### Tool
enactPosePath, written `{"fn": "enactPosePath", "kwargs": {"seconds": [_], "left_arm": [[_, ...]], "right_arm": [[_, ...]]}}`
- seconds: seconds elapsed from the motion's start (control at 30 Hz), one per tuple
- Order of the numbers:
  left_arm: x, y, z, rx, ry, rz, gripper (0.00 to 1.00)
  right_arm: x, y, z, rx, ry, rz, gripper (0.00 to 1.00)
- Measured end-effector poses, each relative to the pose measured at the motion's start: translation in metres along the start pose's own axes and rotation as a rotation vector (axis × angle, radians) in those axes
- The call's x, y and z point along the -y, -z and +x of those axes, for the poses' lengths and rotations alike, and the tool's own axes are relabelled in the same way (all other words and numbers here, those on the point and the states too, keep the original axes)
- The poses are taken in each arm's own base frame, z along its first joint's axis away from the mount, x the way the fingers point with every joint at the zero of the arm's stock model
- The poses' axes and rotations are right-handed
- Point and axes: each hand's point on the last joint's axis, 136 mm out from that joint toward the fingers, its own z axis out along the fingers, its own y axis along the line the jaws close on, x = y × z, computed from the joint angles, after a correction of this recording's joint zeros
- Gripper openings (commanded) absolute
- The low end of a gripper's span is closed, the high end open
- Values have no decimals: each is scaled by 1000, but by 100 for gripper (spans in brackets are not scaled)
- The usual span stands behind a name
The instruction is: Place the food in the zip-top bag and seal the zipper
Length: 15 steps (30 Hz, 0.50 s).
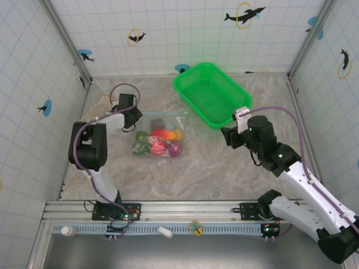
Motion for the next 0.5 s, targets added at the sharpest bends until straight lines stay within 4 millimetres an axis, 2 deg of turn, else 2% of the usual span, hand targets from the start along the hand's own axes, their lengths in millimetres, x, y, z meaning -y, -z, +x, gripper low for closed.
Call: {"fn": "enactPosePath", "kwargs": {"seconds": [0.07, 0.1, 0.13, 0.17, 0.2, 0.37, 0.43, 0.5], "left_arm": [[-3, 12, 1, 17, -3, 12, 56], [-5, 20, 1, 33, -4, 22, 61], [-7, 30, 1, 50, -10, 34, 70], [-8, 40, 1, 73, -23, 50, 87], [-9, 51, -1, 100, -41, 68, 97], [-6, 126, -13, 320, -127, 230, 98], [-9, 150, -18, 417, -149, 269, 98], [-19, 165, -23, 507, -152, 256, 98]], "right_arm": [[4, -2, 5, -10, 4, 21, 82], [6, -2, 6, -13, 5, 32, 100], [7, -2, 7, -14, 4, 40, 99], [8, -2, 8, -13, 7, 44, 99], [8, -1, 7, -10, 8, 45, 99], [11, 6, 2, 61, 24, 57, 99], [15, 5, 12, 97, 29, 73, 99], [19, 2, 27, 132, 26, 93, 99]]}}
